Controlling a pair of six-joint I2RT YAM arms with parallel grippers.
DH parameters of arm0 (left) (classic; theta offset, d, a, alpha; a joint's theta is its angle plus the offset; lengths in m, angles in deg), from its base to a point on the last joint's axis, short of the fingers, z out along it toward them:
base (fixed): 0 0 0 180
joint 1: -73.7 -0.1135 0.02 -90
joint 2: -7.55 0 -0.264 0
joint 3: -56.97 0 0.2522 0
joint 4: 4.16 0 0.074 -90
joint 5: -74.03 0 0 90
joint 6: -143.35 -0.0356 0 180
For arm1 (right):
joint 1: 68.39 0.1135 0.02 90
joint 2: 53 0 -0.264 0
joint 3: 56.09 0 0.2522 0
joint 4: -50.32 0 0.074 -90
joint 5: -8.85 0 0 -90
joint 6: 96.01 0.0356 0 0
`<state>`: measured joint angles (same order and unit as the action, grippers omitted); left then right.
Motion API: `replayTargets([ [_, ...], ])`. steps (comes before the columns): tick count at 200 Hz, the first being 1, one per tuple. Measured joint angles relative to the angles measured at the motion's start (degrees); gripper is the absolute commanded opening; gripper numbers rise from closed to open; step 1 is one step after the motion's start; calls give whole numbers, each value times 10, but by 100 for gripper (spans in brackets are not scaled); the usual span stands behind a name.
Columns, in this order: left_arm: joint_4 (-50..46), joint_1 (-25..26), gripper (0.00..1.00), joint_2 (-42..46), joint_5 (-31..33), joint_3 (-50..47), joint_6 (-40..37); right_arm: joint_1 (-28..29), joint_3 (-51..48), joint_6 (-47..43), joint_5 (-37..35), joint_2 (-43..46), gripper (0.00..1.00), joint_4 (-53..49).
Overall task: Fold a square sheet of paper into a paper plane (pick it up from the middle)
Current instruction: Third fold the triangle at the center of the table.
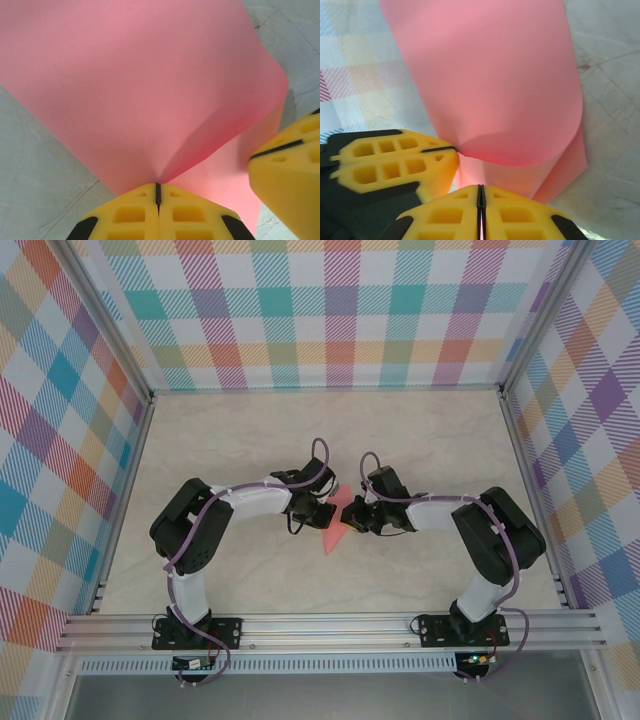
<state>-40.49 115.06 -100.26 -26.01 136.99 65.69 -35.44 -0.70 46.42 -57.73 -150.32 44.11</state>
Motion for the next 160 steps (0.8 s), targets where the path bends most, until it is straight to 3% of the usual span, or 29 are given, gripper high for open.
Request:
replayTargets([
  [160, -4, 0, 2, -2, 0, 4, -2, -34, 48, -36, -4, -5, 10, -55],
])
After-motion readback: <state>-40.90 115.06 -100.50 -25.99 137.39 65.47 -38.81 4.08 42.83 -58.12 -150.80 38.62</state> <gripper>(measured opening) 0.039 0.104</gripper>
